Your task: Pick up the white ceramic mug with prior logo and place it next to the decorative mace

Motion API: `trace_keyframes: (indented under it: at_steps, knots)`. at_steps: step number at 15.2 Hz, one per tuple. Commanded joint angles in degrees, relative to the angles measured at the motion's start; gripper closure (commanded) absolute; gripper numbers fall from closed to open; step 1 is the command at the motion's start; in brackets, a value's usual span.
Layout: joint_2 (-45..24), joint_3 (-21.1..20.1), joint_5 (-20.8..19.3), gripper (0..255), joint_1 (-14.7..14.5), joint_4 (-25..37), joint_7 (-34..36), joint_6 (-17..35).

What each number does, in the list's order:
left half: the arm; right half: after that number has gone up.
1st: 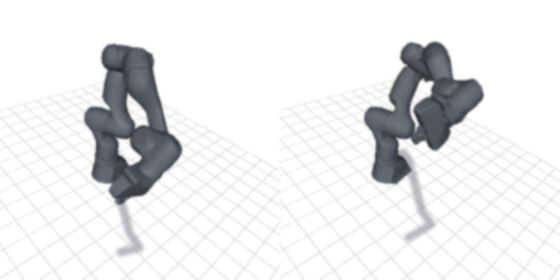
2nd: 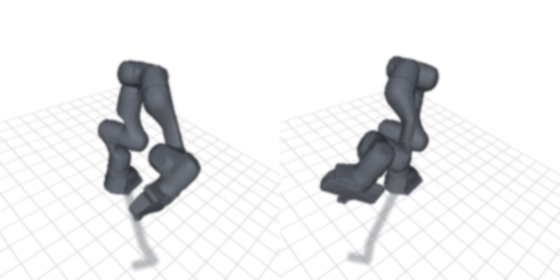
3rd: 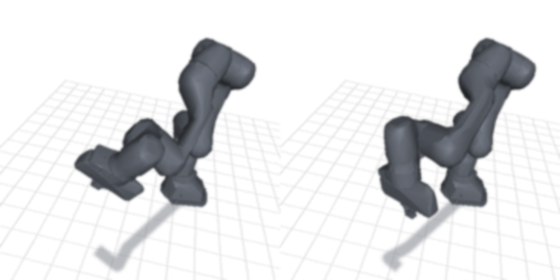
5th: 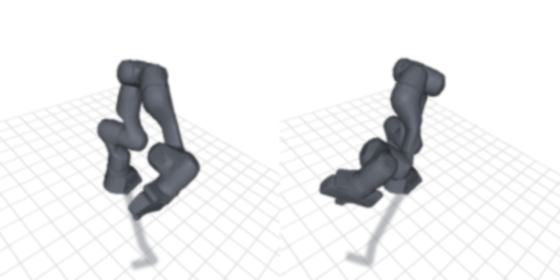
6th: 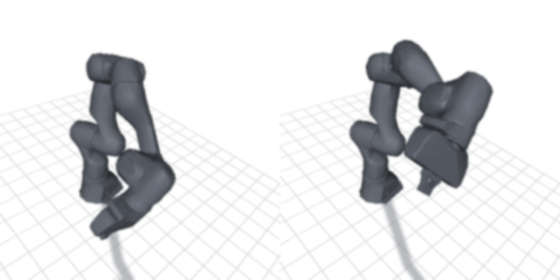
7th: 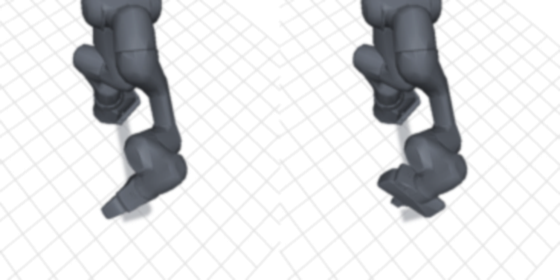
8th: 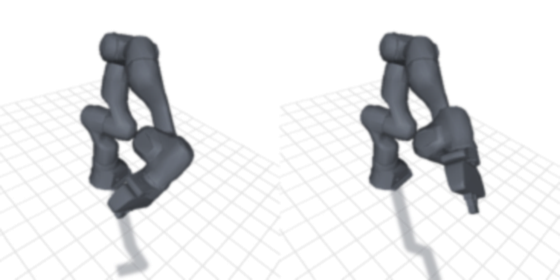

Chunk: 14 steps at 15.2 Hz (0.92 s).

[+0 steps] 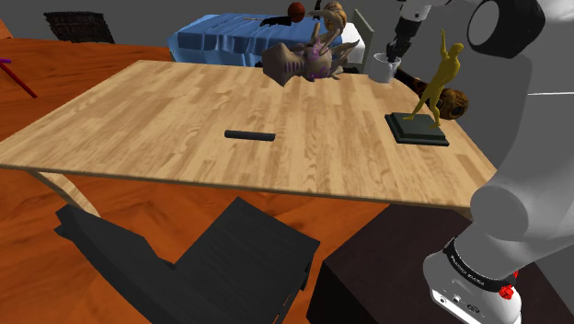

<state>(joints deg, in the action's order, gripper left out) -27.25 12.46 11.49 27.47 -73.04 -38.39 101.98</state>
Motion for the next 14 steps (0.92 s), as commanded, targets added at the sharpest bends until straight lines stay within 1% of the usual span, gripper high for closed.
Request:
trace_keyframes:
  at_steps: [1, 14]
  knots:
    - [0.18, -0.02, 0.02, 255, -0.17, -1.77, -0.15, 1.62]
    - [-0.94, -0.34, 0.70, 255, -0.58, -10.07, -1.40, 10.93]
